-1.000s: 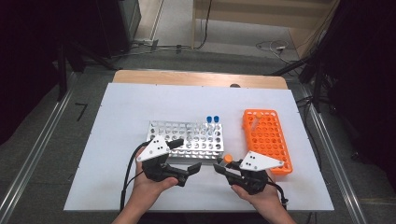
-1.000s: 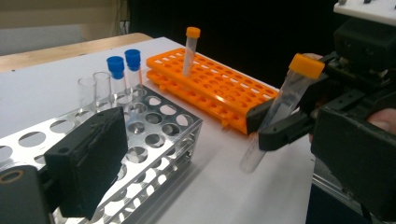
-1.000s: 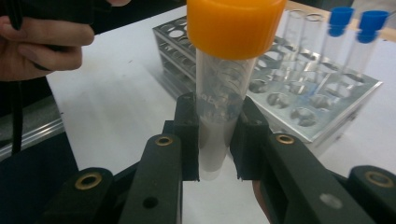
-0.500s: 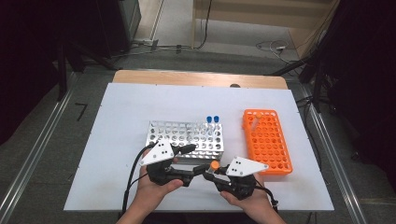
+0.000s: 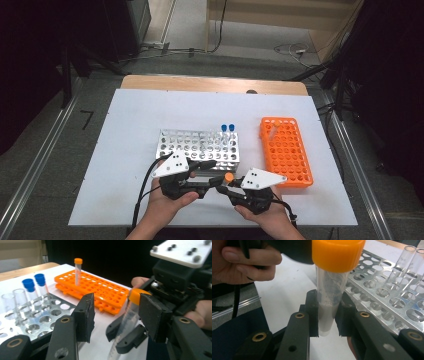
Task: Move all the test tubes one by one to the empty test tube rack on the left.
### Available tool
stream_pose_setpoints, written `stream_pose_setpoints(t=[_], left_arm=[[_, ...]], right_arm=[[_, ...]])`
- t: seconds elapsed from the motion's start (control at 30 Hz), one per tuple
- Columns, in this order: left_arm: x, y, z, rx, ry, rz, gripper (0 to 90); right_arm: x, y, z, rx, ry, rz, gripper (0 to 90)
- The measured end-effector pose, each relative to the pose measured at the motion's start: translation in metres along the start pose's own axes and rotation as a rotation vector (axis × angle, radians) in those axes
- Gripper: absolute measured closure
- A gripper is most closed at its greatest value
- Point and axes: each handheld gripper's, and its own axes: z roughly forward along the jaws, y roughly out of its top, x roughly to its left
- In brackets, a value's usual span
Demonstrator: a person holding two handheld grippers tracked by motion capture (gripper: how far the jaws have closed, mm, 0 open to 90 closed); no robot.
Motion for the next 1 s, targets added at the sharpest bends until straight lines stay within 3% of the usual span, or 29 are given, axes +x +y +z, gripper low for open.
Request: stream_pose_setpoints(t=[0.17,0.3,0.6,1.0], left_arm=[[-0.006,-0.001,0.007,0.025,-0.060,0.017,46.1],[-0.008,-0.001,0.014,0.048,-0.069,0.012,47.2],[-0.008,-0.003,0.019,0.076,-0.096,0.007,65.4],[-0.011,0.000,0.016,0.065,-0.048,0.055,70.5]], right_arm=[[0.001,0.000,0.001,0.000,0.002,-0.005,72.4],[0.005,0.000,0.003,0.004,0.013,-0.016,72.4],[0.007,0.001,0.004,0.012,0.027,-0.012,72.3],[0.005,0.001,0.003,0.007,0.032,-0.001,69.7]])
